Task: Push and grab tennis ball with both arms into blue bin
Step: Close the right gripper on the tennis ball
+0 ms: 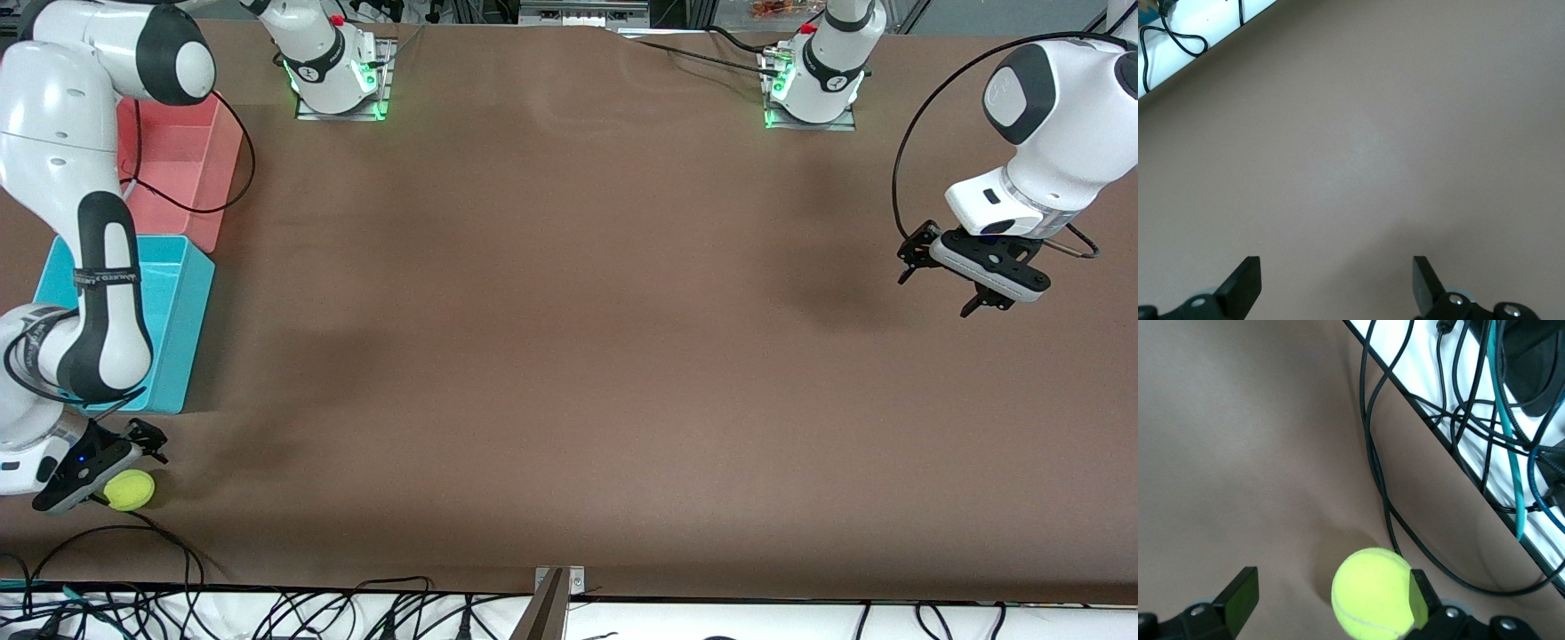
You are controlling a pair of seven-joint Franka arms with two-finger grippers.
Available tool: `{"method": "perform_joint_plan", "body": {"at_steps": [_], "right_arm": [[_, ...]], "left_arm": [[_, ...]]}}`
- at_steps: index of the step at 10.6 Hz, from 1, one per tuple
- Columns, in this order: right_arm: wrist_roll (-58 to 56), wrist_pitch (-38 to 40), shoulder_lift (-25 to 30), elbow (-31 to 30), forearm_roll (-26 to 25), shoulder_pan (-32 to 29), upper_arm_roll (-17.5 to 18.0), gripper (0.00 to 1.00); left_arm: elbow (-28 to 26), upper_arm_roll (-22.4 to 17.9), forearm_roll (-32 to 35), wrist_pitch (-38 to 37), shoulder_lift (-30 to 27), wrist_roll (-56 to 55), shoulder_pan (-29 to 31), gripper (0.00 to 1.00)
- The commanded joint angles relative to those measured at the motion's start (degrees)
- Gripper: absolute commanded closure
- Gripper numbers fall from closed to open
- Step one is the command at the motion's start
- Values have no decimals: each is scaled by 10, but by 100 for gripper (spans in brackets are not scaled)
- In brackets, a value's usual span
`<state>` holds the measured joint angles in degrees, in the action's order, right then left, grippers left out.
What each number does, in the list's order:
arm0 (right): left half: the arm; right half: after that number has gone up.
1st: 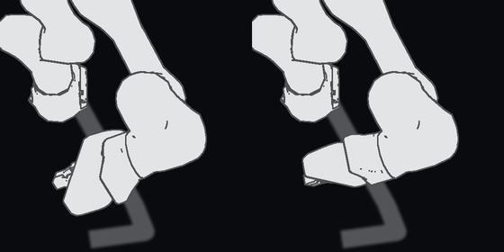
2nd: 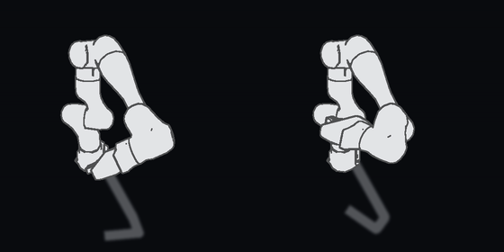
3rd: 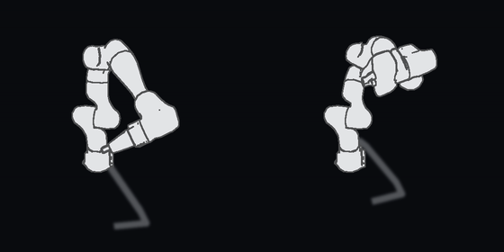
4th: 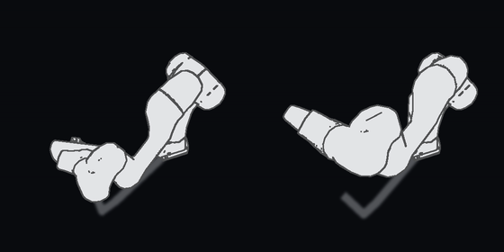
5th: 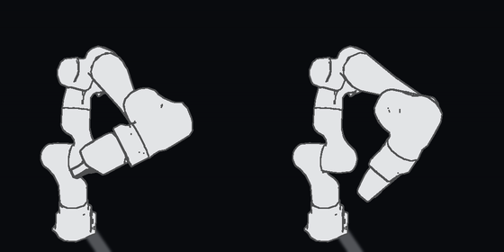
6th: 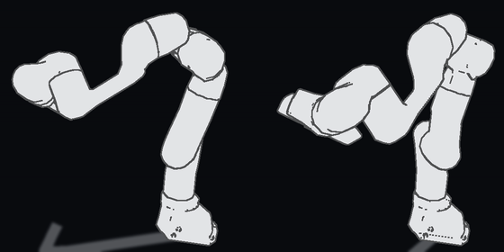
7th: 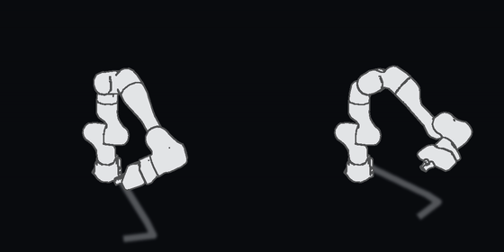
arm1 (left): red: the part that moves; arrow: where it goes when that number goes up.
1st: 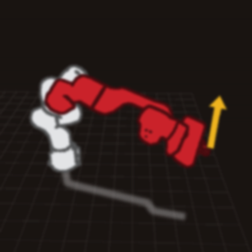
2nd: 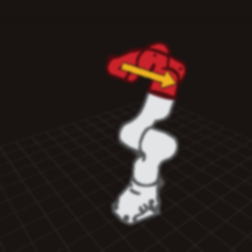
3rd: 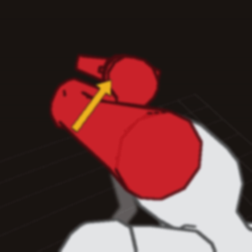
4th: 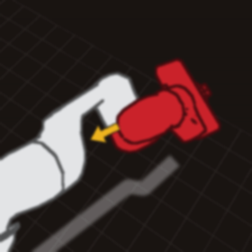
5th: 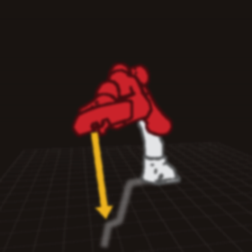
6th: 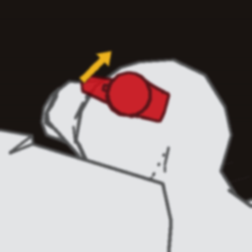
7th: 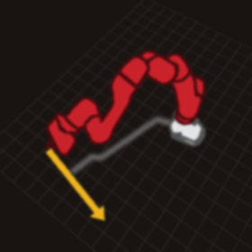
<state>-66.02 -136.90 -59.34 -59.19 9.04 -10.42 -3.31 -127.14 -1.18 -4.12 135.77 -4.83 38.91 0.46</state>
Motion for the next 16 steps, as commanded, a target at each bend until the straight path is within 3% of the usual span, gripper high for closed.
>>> {"method": "perform_joint_plan", "body": {"at_steps": [1, 3, 8, 12, 16], "right_arm": [[7, -24, -39, 41, -3, -14, -2, 0], [-20, -32, -39, 44, -9, -12, -16, 0], [-53, -59, -45, 40, -3, -16, -12, 3], [-57, -60, -62, 39, 30, -16, -11, 4], [-83, -72, -62, 39, 29, -14, -12, 45]], "left_arm": [[8, -1, 18, -15, -5, -14, -4, 0], [9, -1, 18, -15, -5, -14, -4, 0], [8, -1, 19, -17, -5, -14, -4, 0], [51, -22, 19, -108, -10, -14, 2, 0], [81, -33, 19, -167, -19, -15, 4, 0]]}}
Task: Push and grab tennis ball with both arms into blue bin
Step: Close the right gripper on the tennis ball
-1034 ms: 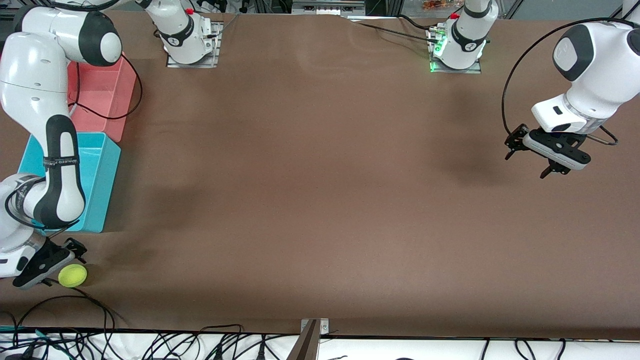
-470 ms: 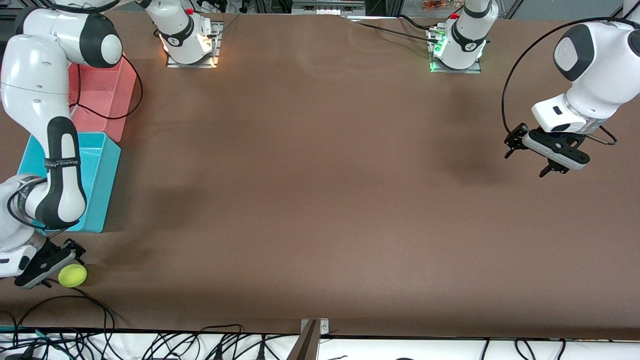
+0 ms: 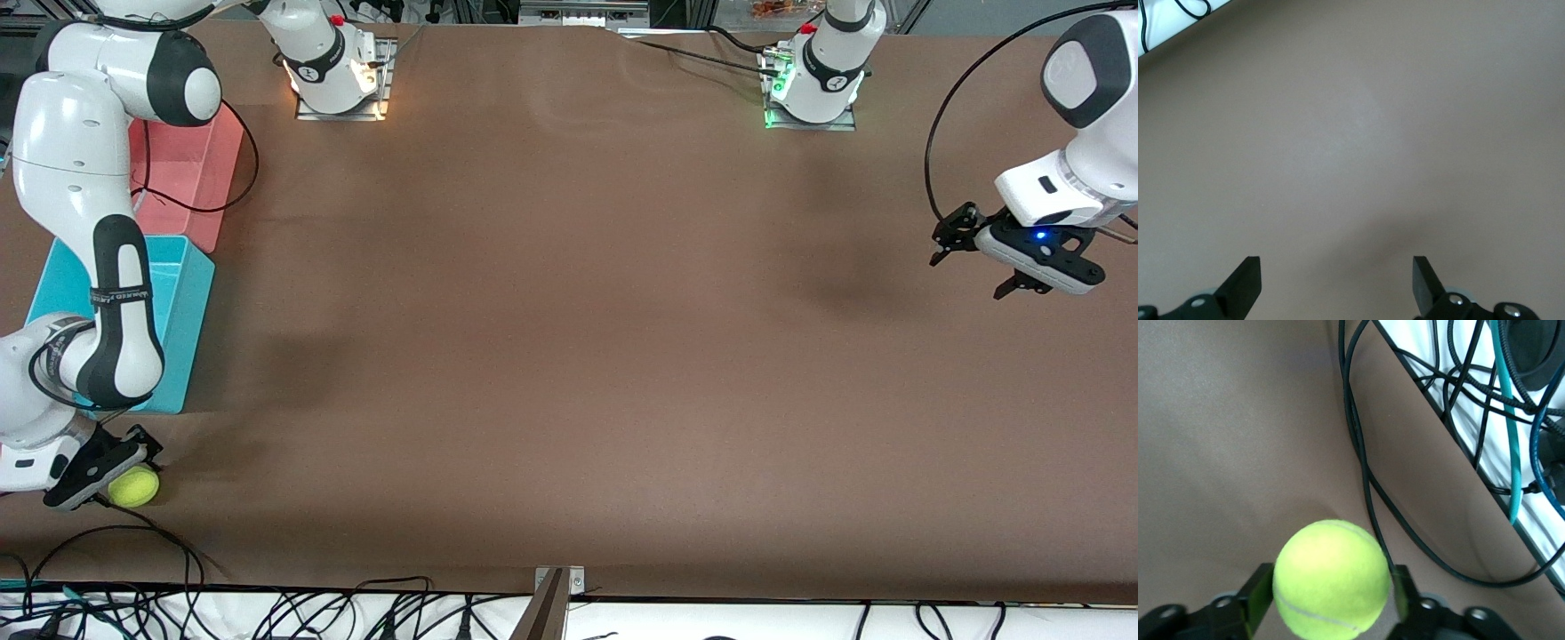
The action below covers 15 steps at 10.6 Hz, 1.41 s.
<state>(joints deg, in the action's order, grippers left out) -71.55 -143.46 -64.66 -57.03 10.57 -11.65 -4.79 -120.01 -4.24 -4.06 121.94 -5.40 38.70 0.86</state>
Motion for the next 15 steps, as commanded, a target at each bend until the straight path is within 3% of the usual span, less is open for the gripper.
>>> {"method": "perform_joint_plan", "body": {"at_steps": [1, 2, 4, 7, 11, 13, 15], "right_arm": [[-30, -7, -9, 17, 14, 0, 3, 56], [-24, -9, -7, 17, 14, 3, 2, 71], [-24, -9, -3, 17, 14, 8, 2, 80], [-16, 33, 30, 17, 16, 18, 2, 80], [100, 76, 62, 17, 15, 67, -38, 80], [151, 155, 94, 17, 15, 86, -61, 79], [164, 209, 133, -1, 15, 86, -61, 79]], "left_arm": [[21, -1, 19, -53, -25, -13, 4, 0], [39, 2, 19, -87, -28, -14, 4, 0], [81, -1, 19, -144, -23, -42, 4, 0], [153, 0, 54, -244, -8, -96, 6, 0], [190, 5, 77, -335, -14, -170, 6, 0], [200, 22, 77, -381, -33, -258, 6, 0], [197, 52, 77, -394, -55, -328, 6, 0]]}}
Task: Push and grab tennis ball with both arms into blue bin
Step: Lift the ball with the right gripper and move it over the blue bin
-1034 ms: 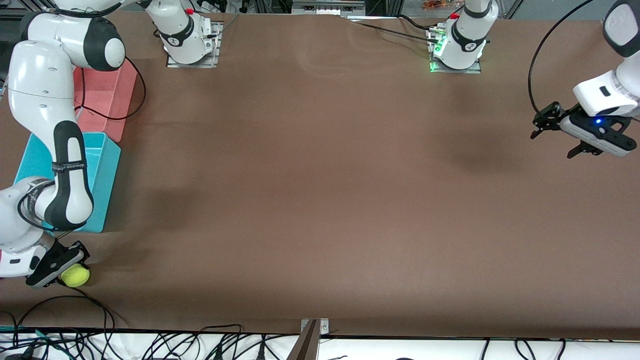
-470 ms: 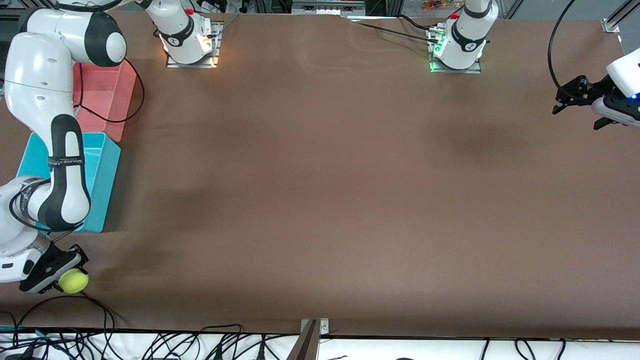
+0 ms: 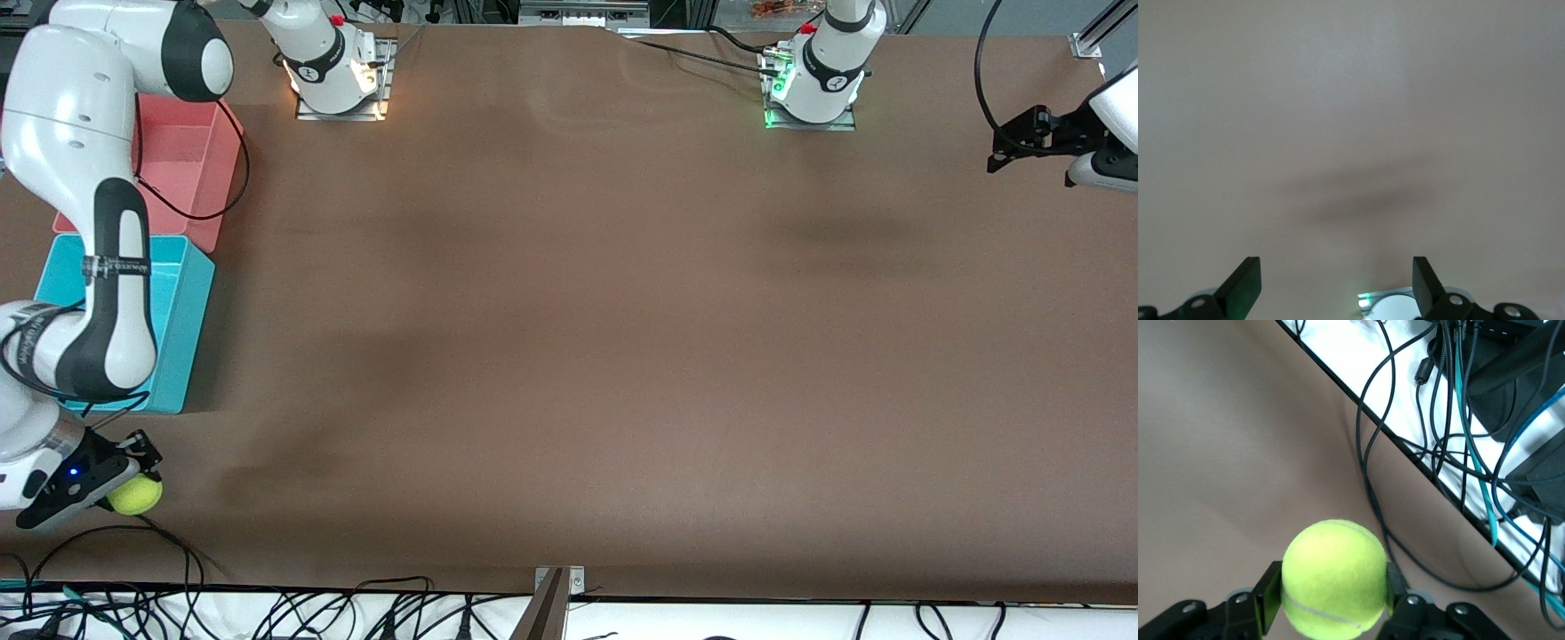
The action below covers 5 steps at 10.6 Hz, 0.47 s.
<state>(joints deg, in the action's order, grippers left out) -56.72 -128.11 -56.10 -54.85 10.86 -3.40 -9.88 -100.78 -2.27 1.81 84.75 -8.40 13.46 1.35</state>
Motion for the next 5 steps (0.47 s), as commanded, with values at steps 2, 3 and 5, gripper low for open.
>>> {"method": "perform_joint_plan", "body": {"at_steps": [2, 3, 5], "right_arm": [[6, 72, 106, -92, 14, -5, -10, 78], [-10, 72, 141, -141, 14, -12, -10, 78], [-36, 73, 209, -236, 13, -13, -17, 78]], "left_arm": [[1, 48, 7, -20, -39, -125, 1, 0], [1, 48, -13, -17, -39, -135, 0, 0], [7, 47, -42, -9, -34, -138, -6, 0]]}}
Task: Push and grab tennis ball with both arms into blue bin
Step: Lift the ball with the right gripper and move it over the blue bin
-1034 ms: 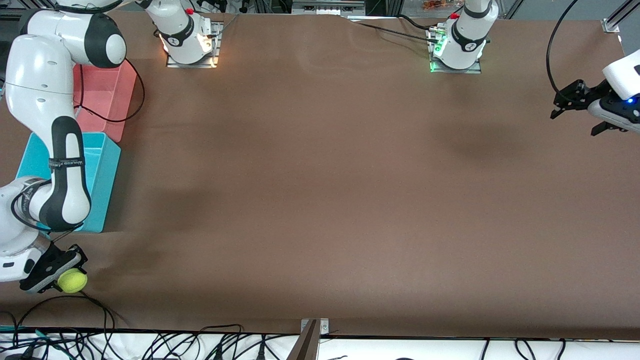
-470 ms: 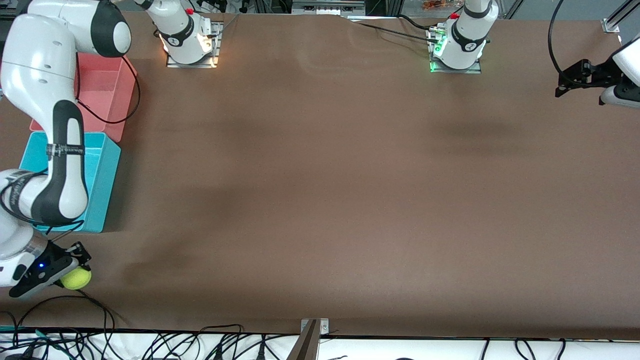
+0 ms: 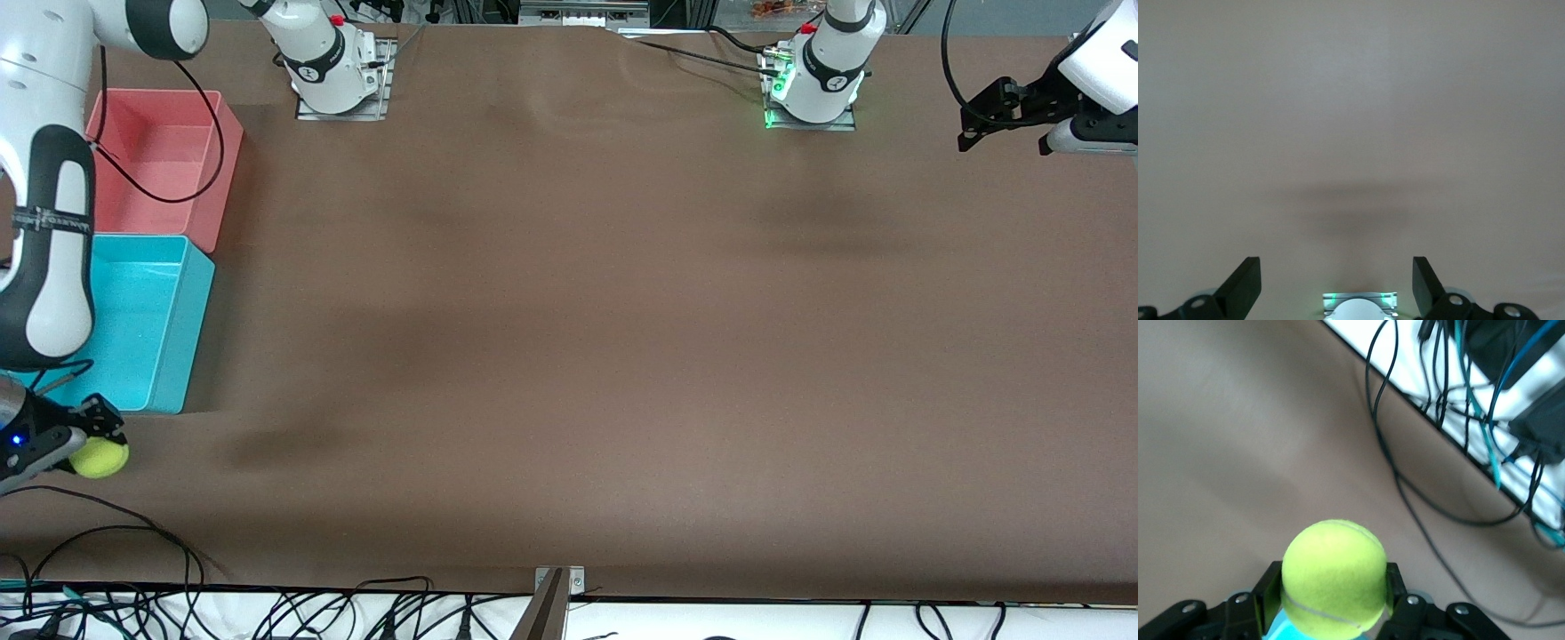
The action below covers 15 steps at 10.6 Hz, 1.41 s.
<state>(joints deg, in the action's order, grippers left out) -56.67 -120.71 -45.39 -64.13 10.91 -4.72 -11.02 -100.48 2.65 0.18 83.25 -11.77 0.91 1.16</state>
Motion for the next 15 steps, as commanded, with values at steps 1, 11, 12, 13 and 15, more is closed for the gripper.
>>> {"method": "perform_joint_plan", "body": {"at_steps": [1, 11, 12, 13, 15], "right_arm": [[-58, -1, 124, -184, 12, -2, -15, 78], [-147, -10, 166, -362, 17, -101, -18, 78], [-147, -9, 156, -372, 33, -106, -18, 78], [-148, -13, 147, -377, 38, -108, -18, 78], [-150, -31, 123, -380, 39, -116, -18, 75]], "left_arm": [[5, 0, -22, 18, 8, -14, -6, 0], [70, -33, -18, 47, 71, -14, -63, 0], [74, -33, -18, 46, 73, -13, -63, 0], [75, -33, -18, 46, 73, -13, -62, 0], [75, -34, -18, 46, 74, -13, -62, 0]]}}
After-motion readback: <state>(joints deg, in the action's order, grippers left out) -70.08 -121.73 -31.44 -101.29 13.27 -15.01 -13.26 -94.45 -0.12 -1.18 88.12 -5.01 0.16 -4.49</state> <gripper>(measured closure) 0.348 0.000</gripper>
